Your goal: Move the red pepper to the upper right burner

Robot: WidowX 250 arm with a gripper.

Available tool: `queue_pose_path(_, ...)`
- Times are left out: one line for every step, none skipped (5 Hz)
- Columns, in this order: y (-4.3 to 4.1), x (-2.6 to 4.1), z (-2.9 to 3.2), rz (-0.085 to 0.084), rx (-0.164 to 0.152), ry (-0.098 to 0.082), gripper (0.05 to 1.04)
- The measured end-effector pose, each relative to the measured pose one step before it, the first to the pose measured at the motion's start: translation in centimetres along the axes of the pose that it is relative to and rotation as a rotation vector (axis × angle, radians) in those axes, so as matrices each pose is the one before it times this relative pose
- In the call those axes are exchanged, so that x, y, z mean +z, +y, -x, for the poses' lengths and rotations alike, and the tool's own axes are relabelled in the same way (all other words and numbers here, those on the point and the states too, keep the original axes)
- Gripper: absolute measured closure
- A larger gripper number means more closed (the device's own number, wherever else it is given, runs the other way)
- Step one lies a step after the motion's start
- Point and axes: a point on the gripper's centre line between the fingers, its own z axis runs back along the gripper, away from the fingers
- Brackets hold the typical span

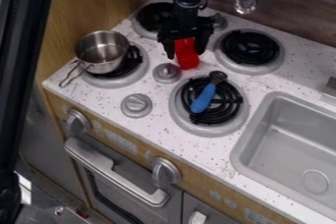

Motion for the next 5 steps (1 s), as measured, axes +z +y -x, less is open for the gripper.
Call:
queue_pose_path(-0.068,-1.032,0.252,-0.0098,0.0114,0.0244,0.085)
queue_pose_path(-0.146,-1.204,0.211,-0.0035,0.0059,0.0197,0.085)
queue_pose_path(0.064,-0.100,0.020,-0.0049,-0.0371,0.0018,0.133)
queue_pose_path(0.094,-0.199,-0.420,-0.0038,-0.0784,-0.0391,0.341)
queue_pose_path(-0.329,0.392,0.545,-0.0095,-0.2153,-0.0908,0.347)
